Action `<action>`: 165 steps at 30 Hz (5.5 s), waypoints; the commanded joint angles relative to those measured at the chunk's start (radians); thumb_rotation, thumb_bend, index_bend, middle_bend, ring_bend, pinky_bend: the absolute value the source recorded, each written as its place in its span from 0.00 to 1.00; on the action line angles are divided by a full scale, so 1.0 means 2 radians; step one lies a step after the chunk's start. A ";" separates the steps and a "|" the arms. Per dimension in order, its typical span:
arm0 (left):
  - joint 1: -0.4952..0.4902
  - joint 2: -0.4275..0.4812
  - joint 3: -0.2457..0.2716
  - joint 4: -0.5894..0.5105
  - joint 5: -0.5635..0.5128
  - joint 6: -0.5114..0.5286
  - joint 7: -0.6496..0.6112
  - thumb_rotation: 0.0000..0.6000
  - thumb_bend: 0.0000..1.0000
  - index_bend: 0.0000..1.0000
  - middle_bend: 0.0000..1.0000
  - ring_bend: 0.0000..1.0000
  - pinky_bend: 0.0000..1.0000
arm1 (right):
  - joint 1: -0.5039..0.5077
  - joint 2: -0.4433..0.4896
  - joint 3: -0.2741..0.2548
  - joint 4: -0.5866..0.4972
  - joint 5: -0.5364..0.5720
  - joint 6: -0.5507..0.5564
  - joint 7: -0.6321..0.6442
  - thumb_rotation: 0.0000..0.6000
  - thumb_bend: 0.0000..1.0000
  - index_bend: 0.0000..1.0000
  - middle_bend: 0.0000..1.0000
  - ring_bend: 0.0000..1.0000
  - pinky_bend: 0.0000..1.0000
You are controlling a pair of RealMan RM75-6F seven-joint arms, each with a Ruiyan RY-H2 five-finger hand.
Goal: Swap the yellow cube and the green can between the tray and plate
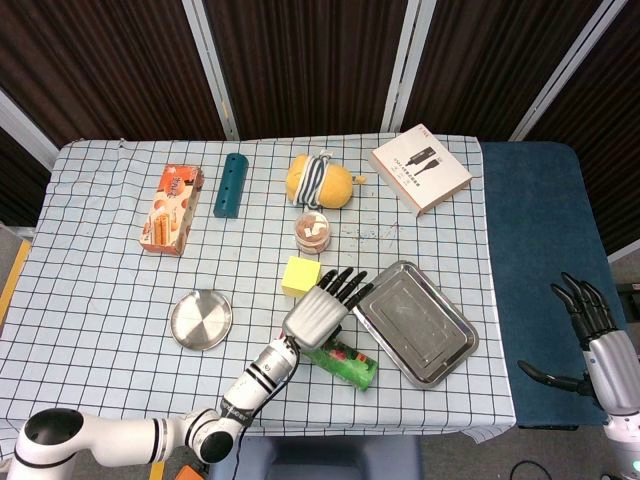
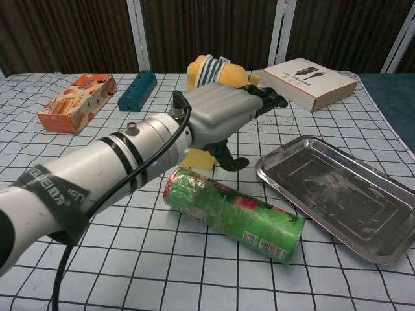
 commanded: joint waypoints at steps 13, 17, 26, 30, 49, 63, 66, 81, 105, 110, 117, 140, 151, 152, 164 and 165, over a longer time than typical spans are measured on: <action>-0.082 -0.007 -0.017 0.106 -0.108 -0.041 0.034 1.00 0.34 0.00 0.00 0.00 0.18 | 0.003 0.009 -0.009 0.006 -0.011 -0.001 0.022 1.00 0.10 0.00 0.00 0.00 0.01; -0.088 0.006 -0.009 0.103 -0.139 -0.042 0.050 1.00 0.34 0.00 0.00 0.00 0.18 | 0.005 0.009 -0.009 0.006 -0.010 -0.003 0.022 1.00 0.10 0.00 0.00 0.00 0.01; -0.103 0.030 0.011 0.088 -0.204 -0.038 0.073 1.00 0.34 0.00 0.00 0.00 0.18 | 0.008 0.009 -0.013 0.004 -0.014 -0.010 0.017 1.00 0.10 0.00 0.00 0.00 0.01; -0.111 0.041 0.021 0.077 -0.236 -0.032 0.088 1.00 0.34 0.00 0.00 0.00 0.18 | 0.010 0.009 -0.013 0.003 -0.012 -0.013 0.015 1.00 0.10 0.00 0.00 0.00 0.01; -0.149 0.041 0.069 0.086 -0.296 0.020 0.145 1.00 0.36 0.00 0.02 0.05 0.28 | 0.012 0.009 -0.018 0.004 -0.017 -0.014 0.014 1.00 0.10 0.00 0.00 0.00 0.01; -0.152 0.033 0.085 0.103 -0.297 0.020 0.132 1.00 0.41 0.08 0.28 0.35 0.56 | 0.013 0.009 -0.020 0.004 -0.017 -0.015 0.013 1.00 0.10 0.00 0.00 0.00 0.01; -0.150 0.032 0.087 0.107 -0.287 0.023 0.123 1.00 0.44 0.15 0.35 0.41 0.62 | 0.014 0.009 -0.020 0.004 -0.017 -0.016 0.012 1.00 0.10 0.00 0.00 0.00 0.01; -0.110 0.105 0.092 0.024 -0.242 0.076 0.082 1.00 0.46 0.40 0.52 0.55 0.68 | 0.016 0.009 -0.022 0.003 -0.017 -0.019 0.010 1.00 0.10 0.00 0.00 0.00 0.01; 0.050 0.236 0.196 -0.135 -0.161 0.200 0.032 1.00 0.45 0.40 0.53 0.55 0.70 | 0.017 0.006 -0.024 -0.001 -0.018 -0.022 -0.001 1.00 0.10 0.00 0.00 0.00 0.01; 0.067 0.238 0.203 -0.144 -0.154 0.207 0.037 1.00 0.45 0.40 0.53 0.55 0.70 | 0.019 0.007 -0.025 -0.002 -0.018 -0.027 -0.002 1.00 0.10 0.00 0.00 0.00 0.01; 0.086 0.232 0.201 -0.134 -0.156 0.211 0.043 1.00 0.45 0.40 0.53 0.55 0.70 | 0.019 0.007 -0.026 -0.003 -0.019 -0.029 -0.005 1.00 0.10 0.00 0.00 0.00 0.01; 0.120 0.220 0.184 -0.142 -0.165 0.209 0.058 1.00 0.41 0.00 0.08 0.18 0.45 | 0.023 0.006 -0.031 -0.005 -0.023 -0.038 -0.013 1.00 0.10 0.00 0.00 0.00 0.01; 0.129 0.239 0.173 -0.171 -0.195 0.202 0.058 1.00 0.39 0.00 0.00 0.00 0.17 | 0.022 0.005 -0.028 -0.005 -0.019 -0.033 -0.012 1.00 0.10 0.00 0.00 0.00 0.01; 0.130 0.243 0.173 -0.177 -0.198 0.203 0.059 1.00 0.39 0.00 0.00 0.00 0.16 | 0.022 0.005 -0.028 -0.005 -0.019 -0.033 -0.012 1.00 0.10 0.00 0.00 0.00 0.01; 0.216 0.335 0.162 -0.199 -0.061 0.277 -0.173 1.00 0.36 0.00 0.00 0.00 0.12 | 0.026 0.004 -0.031 -0.010 -0.016 -0.050 -0.025 1.00 0.10 0.00 0.00 0.00 0.01; 0.229 0.345 0.167 -0.191 -0.037 0.279 -0.221 1.00 0.36 0.00 0.00 0.00 0.12 | 0.028 0.003 -0.031 -0.011 -0.015 -0.054 -0.030 1.00 0.10 0.00 0.00 0.00 0.01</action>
